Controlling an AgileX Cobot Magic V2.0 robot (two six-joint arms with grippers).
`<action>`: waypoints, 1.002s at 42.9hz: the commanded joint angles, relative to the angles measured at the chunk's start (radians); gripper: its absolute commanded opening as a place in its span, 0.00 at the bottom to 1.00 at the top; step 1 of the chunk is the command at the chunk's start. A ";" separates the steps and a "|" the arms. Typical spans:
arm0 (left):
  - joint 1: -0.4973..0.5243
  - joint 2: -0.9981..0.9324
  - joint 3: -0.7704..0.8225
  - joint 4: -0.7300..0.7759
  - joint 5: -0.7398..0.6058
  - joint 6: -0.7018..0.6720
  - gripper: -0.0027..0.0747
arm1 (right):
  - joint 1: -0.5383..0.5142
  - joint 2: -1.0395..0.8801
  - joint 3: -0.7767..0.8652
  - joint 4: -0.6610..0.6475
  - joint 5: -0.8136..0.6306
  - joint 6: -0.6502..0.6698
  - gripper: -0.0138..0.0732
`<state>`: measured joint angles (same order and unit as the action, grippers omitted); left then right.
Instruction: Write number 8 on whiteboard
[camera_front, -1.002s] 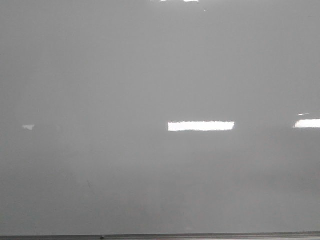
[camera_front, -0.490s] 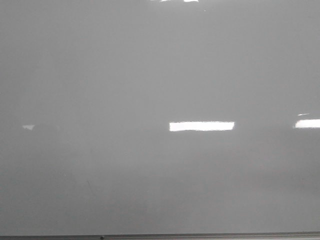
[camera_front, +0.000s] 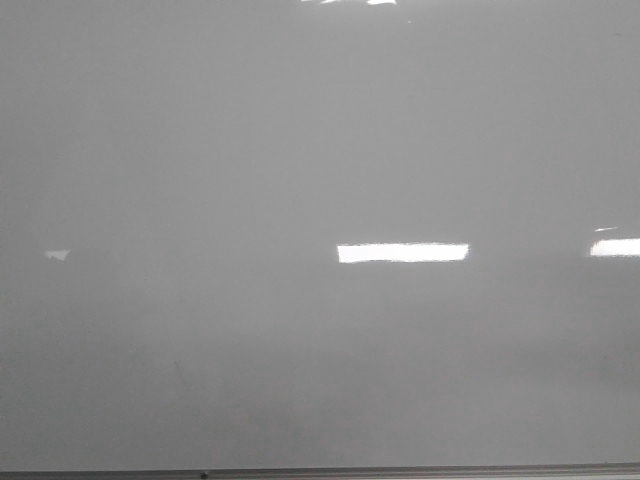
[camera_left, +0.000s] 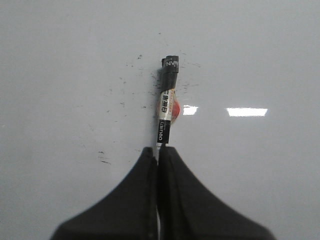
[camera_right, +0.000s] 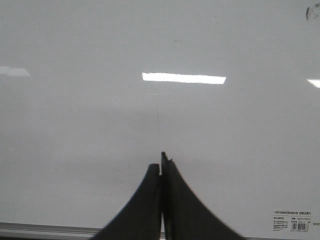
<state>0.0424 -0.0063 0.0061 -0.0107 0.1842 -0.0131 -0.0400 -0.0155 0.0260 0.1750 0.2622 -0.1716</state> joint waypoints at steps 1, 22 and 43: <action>0.001 -0.012 0.015 0.000 -0.081 -0.009 0.01 | 0.002 -0.013 -0.002 0.002 -0.085 0.000 0.16; 0.001 -0.012 0.013 -0.032 -0.248 -0.009 0.01 | 0.002 -0.013 -0.005 0.004 -0.167 0.000 0.16; 0.001 0.188 -0.325 0.011 0.005 -0.009 0.01 | 0.002 0.174 -0.413 0.033 0.115 0.000 0.09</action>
<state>0.0424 0.0837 -0.2402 0.0000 0.1587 -0.0131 -0.0400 0.0680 -0.2993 0.1936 0.3971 -0.1716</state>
